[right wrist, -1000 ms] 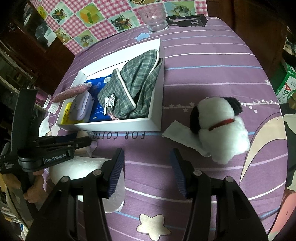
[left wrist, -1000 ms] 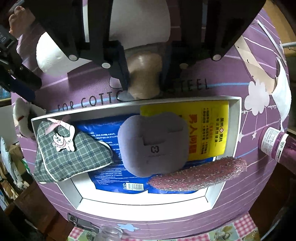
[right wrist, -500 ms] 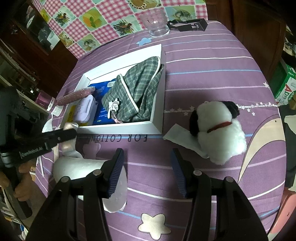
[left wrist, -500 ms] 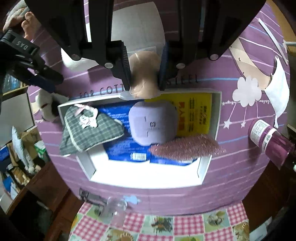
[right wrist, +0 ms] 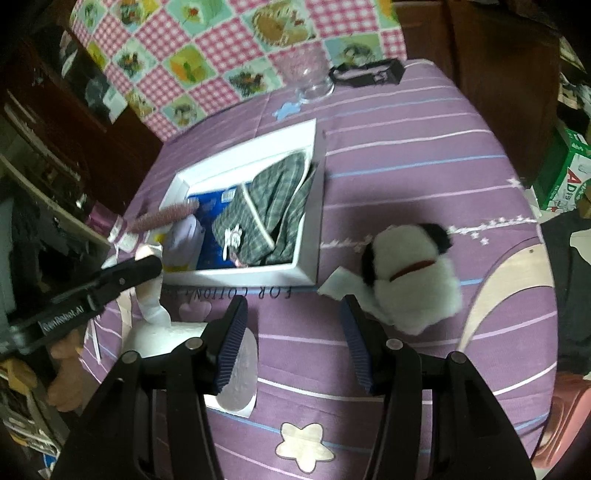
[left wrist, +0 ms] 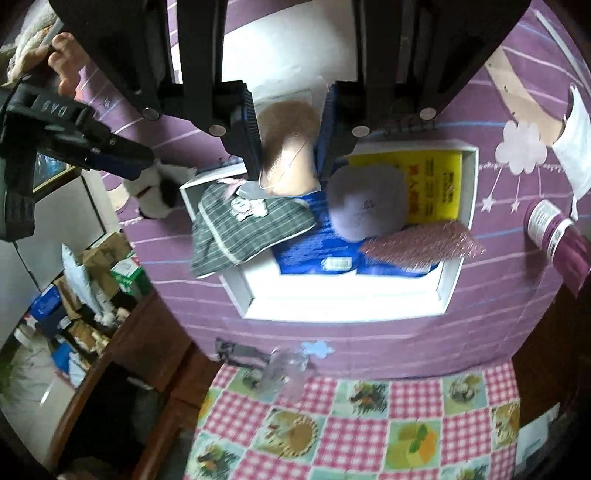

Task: Organize soft objects
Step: 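Grasp the white panda plush with right gripper while left gripper holds the puff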

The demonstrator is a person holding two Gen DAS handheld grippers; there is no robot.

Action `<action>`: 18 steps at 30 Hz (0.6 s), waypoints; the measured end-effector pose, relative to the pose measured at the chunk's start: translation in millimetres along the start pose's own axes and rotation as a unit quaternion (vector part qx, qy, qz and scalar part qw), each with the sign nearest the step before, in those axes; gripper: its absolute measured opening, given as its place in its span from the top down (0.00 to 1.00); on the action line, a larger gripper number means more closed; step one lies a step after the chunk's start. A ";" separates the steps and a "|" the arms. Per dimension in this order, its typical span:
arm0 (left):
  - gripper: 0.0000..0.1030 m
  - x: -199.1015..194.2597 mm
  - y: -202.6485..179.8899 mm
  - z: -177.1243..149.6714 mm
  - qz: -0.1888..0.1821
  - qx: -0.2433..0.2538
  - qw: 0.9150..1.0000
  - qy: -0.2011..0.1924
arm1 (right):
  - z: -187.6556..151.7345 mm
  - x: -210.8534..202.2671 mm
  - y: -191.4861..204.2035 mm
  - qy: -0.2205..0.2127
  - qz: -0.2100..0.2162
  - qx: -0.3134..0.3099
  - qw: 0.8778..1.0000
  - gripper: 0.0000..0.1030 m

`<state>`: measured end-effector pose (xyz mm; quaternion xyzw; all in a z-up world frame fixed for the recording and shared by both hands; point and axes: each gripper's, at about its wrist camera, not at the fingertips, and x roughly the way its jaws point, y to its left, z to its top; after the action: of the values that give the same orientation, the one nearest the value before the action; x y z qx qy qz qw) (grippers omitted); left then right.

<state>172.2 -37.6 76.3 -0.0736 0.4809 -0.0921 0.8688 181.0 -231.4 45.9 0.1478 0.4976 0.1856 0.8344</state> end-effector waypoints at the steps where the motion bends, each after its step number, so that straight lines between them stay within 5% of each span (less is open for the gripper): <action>1: 0.73 -0.2 -3.0 -0.5 -0.014 0.004 1.000 -0.004 | 0.9 -3.8 -2.7 -0.006 0.001 0.004 1.000 0.48; 11: 0.73 4.5 -24.0 -6.6 -0.051 0.030 0.998 -0.034 | 5.2 -26.5 -30.8 -0.043 -0.024 0.044 0.998 0.48; 18: 0.73 8.2 -32.4 -10.4 -0.061 0.041 0.996 -0.051 | 8.8 -11.0 -45.2 -0.047 -0.101 0.045 0.993 0.48</action>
<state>164.7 -71.5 71.2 -0.0721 0.4265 -0.1604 0.8872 191.4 -277.0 39.0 0.1427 0.4781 0.0709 0.8637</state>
